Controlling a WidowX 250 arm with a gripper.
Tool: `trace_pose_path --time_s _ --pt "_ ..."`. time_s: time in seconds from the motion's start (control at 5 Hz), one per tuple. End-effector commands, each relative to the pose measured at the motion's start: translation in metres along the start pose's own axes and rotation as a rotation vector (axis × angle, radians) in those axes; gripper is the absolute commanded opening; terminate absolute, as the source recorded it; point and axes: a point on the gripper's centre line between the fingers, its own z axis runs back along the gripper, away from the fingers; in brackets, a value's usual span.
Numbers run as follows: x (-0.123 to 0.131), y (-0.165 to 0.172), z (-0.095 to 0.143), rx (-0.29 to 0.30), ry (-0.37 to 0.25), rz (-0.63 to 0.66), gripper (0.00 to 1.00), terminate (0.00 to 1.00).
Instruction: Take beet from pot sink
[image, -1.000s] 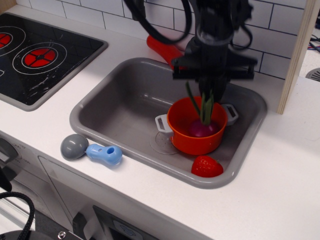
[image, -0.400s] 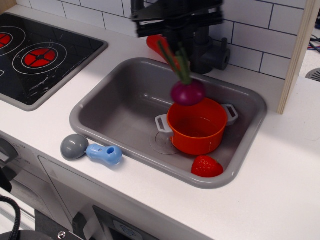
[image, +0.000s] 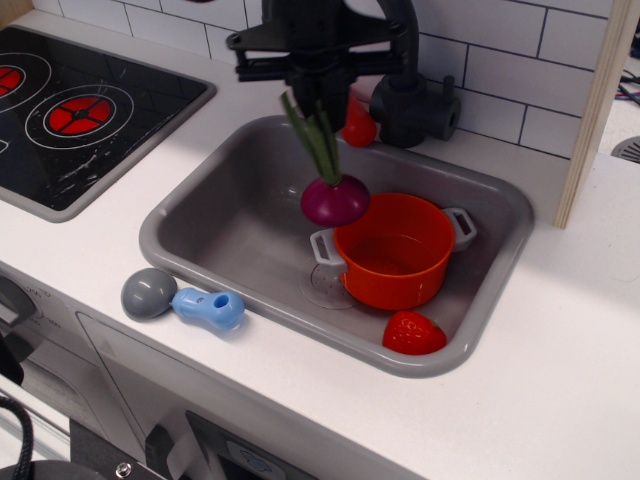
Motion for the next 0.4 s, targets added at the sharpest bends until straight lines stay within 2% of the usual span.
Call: trace_pose_path --time_s 0.0,0.2 --pt "0.0182 0.014 -0.0169 0.054 -0.099 0.0 0.0 0.0" --pt "0.0198 0.018 -0.0267 0.076 -0.108 -0.001 0.0 0.0"
